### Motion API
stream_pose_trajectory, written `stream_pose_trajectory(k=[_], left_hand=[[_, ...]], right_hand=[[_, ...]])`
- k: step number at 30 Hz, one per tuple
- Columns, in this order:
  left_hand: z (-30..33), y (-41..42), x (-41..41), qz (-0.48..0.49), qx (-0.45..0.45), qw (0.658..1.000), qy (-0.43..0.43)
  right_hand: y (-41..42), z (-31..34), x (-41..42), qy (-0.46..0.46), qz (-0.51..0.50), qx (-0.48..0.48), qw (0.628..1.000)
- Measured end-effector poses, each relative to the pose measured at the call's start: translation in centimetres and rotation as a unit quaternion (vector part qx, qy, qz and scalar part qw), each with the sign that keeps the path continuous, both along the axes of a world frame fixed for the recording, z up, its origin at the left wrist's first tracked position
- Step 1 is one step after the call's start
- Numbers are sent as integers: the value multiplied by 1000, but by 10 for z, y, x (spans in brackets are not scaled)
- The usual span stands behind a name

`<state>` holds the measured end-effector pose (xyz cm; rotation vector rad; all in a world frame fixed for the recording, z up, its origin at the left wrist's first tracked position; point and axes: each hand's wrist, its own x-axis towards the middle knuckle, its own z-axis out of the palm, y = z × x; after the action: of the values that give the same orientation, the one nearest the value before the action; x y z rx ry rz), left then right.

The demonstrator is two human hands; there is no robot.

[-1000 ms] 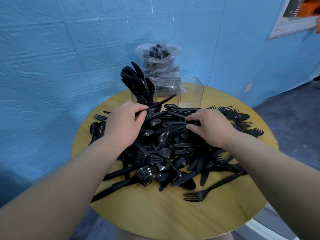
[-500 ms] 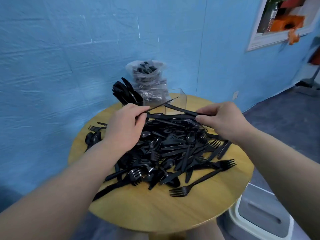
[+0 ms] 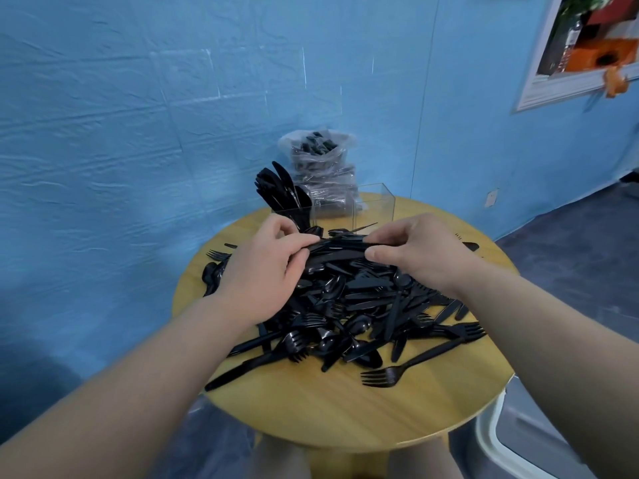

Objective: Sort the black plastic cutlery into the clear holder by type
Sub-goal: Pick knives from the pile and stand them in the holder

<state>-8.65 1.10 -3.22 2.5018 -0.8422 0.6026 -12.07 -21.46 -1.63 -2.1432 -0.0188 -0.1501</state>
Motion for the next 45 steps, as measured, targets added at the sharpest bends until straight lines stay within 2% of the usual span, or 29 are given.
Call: stream_pose_trajectory(k=[6,12,15,18,20,23,26,29,31,35,39,41,45], left_hand=[[-2,6,-7,-6,47,999,16],[-3,12,-7,-4,55,996,73],[-3,17,-4,33,65,991,109],[-1,24,1,81,1,982,169],[2,25,4,101,-24,975,196],[6,19,6,82,-57,967,236],[7,10,3,40,-53,964,259],[7,3,-2,-1,-64,955,289],[6,3,-5,-23,-78,949,303],[3,8,-4,-49,-85,946,309],[1,9,-3,-57,-78,953,288],[3,9,-4,-56,-80,954,283],[5,8,-4,-34,-123,929,347]], right_hand=[[7,-1,0,-3,8,30,1000],[5,-5,-2,43,40,-30,998],[-3,-3,-5,13,-25,-65,997],[-9,2,-10,-7,-70,-118,990],[-6,9,-14,3,-48,-149,988],[8,17,-16,12,60,-178,982],[25,21,-11,-13,113,-134,984],[34,19,-1,-86,62,-70,992],[37,15,4,-111,16,-69,991],[39,8,6,-105,-56,-90,989],[39,3,9,-65,-30,28,997],[38,3,9,-73,-28,56,995],[41,6,6,-118,-32,29,992]])
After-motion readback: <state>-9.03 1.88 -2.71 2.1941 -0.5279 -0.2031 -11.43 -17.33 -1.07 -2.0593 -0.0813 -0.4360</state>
